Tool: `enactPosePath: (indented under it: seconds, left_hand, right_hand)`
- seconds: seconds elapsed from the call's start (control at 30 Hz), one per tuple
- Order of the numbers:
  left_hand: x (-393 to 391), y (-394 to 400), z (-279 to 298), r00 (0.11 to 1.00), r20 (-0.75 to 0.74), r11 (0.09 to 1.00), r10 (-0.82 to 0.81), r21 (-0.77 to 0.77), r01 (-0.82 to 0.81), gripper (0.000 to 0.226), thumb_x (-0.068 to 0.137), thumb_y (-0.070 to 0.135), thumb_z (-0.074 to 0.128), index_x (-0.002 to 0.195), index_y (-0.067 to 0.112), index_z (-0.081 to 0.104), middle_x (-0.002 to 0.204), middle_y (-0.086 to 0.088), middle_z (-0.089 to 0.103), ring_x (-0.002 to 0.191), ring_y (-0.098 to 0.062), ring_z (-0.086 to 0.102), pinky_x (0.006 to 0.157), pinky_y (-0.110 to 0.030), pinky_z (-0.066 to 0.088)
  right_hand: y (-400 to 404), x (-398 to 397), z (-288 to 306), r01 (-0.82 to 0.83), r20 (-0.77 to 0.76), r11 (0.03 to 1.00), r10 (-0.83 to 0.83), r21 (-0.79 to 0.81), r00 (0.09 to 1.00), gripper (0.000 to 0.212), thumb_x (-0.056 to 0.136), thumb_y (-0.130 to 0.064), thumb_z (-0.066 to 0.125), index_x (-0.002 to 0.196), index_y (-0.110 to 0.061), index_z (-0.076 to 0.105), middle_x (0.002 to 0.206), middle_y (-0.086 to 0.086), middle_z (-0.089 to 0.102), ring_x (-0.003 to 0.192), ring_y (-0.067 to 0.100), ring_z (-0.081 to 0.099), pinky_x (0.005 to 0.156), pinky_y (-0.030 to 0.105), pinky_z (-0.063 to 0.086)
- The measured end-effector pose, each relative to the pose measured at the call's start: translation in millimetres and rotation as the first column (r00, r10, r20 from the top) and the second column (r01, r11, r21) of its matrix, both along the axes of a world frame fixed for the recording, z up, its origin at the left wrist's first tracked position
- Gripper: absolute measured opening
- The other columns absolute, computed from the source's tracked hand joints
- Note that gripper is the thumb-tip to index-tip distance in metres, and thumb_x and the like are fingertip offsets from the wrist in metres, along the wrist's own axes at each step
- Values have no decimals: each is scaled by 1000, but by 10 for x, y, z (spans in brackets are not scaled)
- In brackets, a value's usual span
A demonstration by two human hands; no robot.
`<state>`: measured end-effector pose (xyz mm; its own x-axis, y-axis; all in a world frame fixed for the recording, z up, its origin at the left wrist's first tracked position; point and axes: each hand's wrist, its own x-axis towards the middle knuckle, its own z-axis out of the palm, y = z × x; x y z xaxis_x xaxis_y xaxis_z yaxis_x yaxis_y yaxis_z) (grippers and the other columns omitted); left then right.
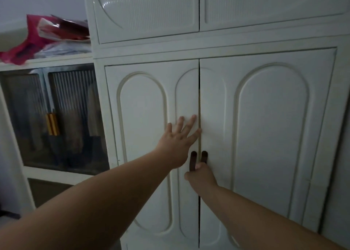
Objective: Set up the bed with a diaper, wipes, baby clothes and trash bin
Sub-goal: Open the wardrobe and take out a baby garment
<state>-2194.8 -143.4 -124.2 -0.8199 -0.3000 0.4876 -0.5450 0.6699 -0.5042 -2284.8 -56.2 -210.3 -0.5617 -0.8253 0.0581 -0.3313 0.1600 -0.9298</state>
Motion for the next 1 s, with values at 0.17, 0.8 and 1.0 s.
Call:
enactPosePath:
  seconds: [0.17,0.8,1.0]
  left_hand:
    - [3,150,72,999,6,999,38,8,-38,87,83,23,49,157,30,5,158,-9,-36,147,-48,1,108,-63,29]
    - [604,1086,128,982,-76,983,171,-48,-175,75,77,22,62,147,31,34,161,-11,-29,148,-45,4,112,-61,26]
    - [1082,1321,226,967,-100,966,235,-85,-243,70,77,22,63,142,30,39,162,-9,-25,148,-43,2,113,-60,22]
  right_hand:
    - [96,-48,37,-40,40,998,39,45,998,31,80,-15,64,104,-21,47,119,-2,43,78,9,53,55,21,37]
    - [827,405,182,-252,-11,960,255,121,967,53,85,-20,62,135,-14,47,114,7,62,100,25,63,84,38,56]
    - [998,737,144,-329,-70,940,335,87,940,28,93,-27,61,120,-27,55,99,-7,61,82,7,59,58,21,43]
